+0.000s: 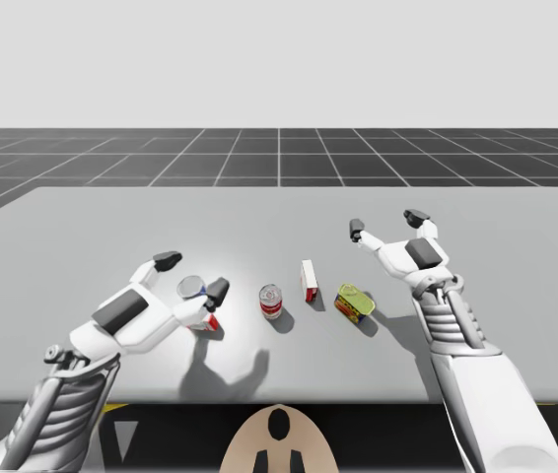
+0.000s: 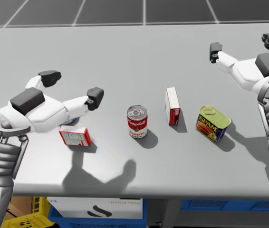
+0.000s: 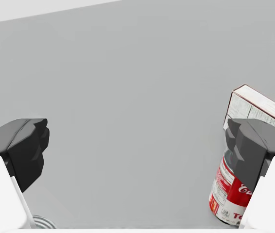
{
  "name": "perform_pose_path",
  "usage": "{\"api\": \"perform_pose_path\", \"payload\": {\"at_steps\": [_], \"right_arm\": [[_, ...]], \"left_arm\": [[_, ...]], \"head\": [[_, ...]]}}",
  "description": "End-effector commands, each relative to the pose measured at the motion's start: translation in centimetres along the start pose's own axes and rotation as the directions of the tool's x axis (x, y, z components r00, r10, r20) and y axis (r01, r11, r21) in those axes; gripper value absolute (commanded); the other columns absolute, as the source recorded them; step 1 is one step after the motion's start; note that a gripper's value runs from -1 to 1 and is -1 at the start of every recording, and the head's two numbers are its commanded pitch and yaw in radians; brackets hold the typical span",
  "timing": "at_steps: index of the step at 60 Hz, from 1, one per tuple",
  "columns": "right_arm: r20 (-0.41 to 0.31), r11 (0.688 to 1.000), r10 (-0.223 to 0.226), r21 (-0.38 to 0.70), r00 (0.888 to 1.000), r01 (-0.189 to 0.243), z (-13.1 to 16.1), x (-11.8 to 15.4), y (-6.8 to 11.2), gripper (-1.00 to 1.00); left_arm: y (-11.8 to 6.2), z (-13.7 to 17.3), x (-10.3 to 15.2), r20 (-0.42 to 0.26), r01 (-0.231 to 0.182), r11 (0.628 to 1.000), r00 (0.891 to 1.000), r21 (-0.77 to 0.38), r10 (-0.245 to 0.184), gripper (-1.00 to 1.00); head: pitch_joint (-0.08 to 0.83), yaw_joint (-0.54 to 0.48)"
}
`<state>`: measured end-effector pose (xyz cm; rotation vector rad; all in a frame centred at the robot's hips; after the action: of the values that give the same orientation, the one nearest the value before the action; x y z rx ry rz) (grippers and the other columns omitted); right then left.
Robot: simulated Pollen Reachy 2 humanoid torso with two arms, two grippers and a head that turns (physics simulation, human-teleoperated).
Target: Lift the red soup can off the table.
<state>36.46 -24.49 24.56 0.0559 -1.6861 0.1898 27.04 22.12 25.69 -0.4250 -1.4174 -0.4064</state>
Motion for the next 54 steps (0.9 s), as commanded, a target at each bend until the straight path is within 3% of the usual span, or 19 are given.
{"api": "perform_pose_path", "payload": {"at_steps": [1, 20, 40, 54], "right_arm": [[0.003, 1.0, -0.001, -0.003, 1.0, 0.001, 0.0, 0.1, -0.1, -1.0], [0.014, 1.0, 0.001, -0.004, 1.0, -0.001, 0.0, 0.2, -0.3, -1.0], [0.025, 1.0, 0.005, -0.004, 1.0, -0.005, 0.1, 0.3, -0.3, -1.0], [0.028, 1.0, 0.004, -0.002, 1.0, -0.004, 0.1, 0.4, -0.3, -1.0]], "left_arm": [[-3.2, 0.5, -1.4, -0.096, 0.005, 0.993, 0.995, -0.116, -0.016, -1.0], [-5.6, -2.5, -5.4, -0.21, 0.004, 0.983, 0.977, -0.184, -0.043, -1.0], [-7.1, -6.8, -7.0, -0.278, 0.031, 0.979, 0.956, -0.2, -0.087, -1.0], [-7.9, -9.5, -7.4, -0.299, 0.04, 0.981, 0.949, -0.192, -0.098, -1.0]], "head": [[0.679, 0.05], [0.684, 0.05], [0.689, 0.05], [0.691, 0.04]]}}
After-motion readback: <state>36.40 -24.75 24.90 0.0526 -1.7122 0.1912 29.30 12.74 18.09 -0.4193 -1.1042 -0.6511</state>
